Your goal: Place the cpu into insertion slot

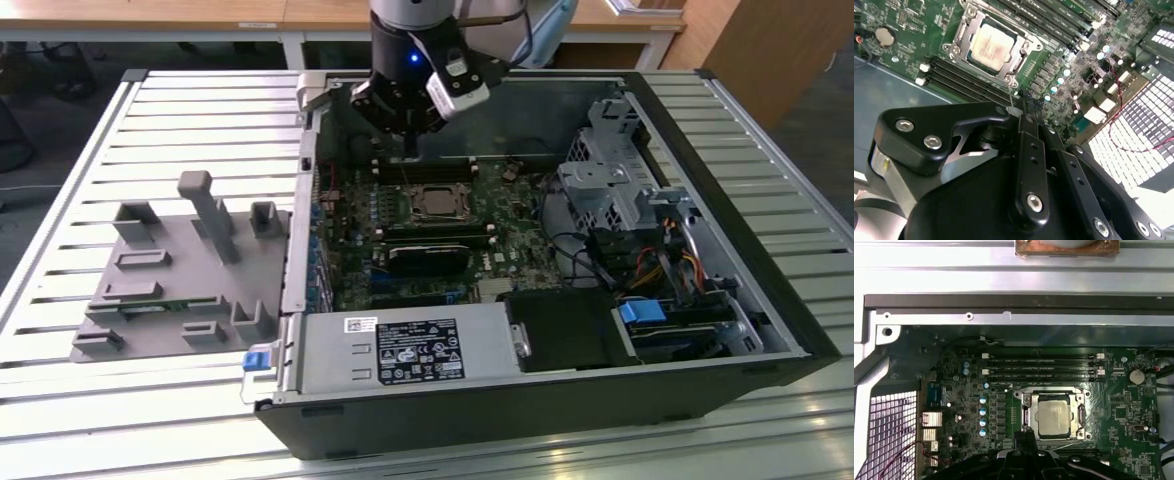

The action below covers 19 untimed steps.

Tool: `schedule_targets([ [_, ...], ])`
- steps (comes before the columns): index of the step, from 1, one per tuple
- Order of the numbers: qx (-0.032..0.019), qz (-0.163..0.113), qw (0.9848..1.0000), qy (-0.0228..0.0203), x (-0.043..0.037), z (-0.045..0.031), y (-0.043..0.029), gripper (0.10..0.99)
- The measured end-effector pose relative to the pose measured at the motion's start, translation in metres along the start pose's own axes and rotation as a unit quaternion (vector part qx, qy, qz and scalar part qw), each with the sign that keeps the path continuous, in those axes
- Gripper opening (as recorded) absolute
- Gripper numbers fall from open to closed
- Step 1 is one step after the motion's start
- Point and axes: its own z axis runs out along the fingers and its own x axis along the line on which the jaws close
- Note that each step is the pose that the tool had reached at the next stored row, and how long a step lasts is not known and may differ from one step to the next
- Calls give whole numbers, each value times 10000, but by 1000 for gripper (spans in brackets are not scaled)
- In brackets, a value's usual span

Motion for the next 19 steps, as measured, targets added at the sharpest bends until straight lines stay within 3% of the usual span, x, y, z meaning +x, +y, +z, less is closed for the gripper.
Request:
schedule_targets([
  [6,1,18,10000,-1,95,56,30,106],
  [10,1,24,10000,-1,110,141,44,106],
  [15,0,25,10000,-3,113,154,43,106],
  [19,2,24,10000,-2,149,205,46,106],
])
